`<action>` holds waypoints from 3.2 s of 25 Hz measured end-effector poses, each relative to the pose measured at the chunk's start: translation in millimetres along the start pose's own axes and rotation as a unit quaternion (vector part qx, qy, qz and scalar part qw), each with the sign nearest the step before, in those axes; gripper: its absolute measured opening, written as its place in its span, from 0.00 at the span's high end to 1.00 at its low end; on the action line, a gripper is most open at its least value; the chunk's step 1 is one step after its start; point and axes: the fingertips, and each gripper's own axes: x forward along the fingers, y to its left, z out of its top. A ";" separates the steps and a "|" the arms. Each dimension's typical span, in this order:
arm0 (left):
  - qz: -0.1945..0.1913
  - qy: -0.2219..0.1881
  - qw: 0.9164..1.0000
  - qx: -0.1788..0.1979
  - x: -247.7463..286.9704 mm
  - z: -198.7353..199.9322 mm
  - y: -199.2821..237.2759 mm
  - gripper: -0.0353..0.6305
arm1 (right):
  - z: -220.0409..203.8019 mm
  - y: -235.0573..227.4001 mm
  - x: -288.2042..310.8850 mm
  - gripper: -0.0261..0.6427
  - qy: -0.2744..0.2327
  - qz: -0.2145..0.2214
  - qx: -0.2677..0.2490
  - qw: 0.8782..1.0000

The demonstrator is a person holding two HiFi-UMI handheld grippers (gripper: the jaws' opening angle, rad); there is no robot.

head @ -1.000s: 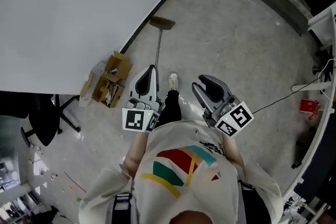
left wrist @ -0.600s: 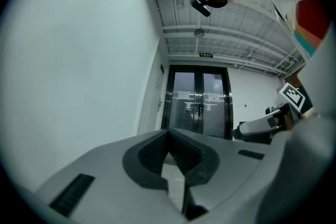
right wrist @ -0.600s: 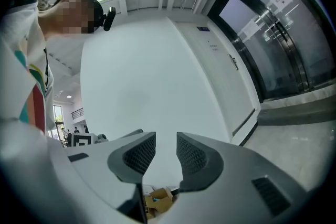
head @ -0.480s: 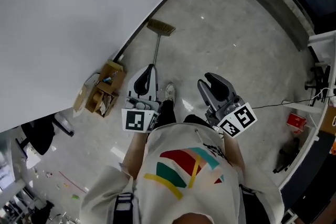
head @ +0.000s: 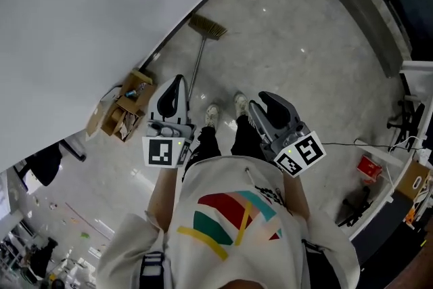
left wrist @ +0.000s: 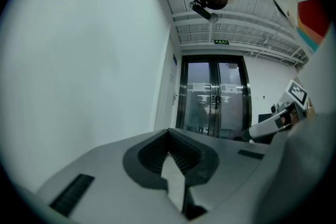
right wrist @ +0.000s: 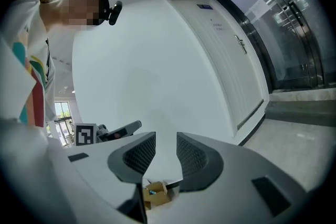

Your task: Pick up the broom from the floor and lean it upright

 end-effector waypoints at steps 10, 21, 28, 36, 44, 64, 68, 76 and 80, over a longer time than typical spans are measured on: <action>0.055 -0.025 0.998 0.009 76.5 17.3 -64.6 0.88 | 52.7 -105.9 11.0 0.77 0.015 0.068 -0.035 0.997; 0.064 -0.019 0.998 0.004 119.3 -11.1 -65.9 0.88 | 34.1 -163.4 32.8 0.77 0.068 0.081 -0.040 0.994; 0.123 -0.012 0.992 -0.029 110.8 -66.4 -10.9 0.88 | -9.4 -161.2 96.0 0.77 0.122 0.155 -0.118 0.973; 0.232 -0.035 0.972 -0.016 80.5 -190.6 94.4 0.88 | -126.7 -162.9 214.8 0.77 0.146 0.301 -0.217 0.917; 0.417 -0.068 0.906 -0.018 -29.0 -403.7 175.6 0.88 | -376.8 -165.8 305.5 0.77 0.212 0.502 -0.354 0.760; 0.601 -0.079 0.794 -0.042 -218.8 -763.9 209.4 0.88 | -888.2 -237.6 376.6 0.77 0.362 0.649 -0.595 0.306; 0.617 -0.074 0.782 -0.048 -236.1 -780.7 196.1 0.88 | -928.7 -254.7 383.2 0.77 0.377 0.620 -0.648 0.233; 0.630 -0.061 0.771 -0.074 -235.9 -805.1 193.9 0.88 | -946.4 -254.1 403.0 0.82 0.429 0.548 -0.690 0.200; 0.625 -0.065 0.774 -0.078 -222.0 -798.4 193.4 0.88 | -946.2 -262.7 406.7 0.83 0.454 0.531 -0.685 0.209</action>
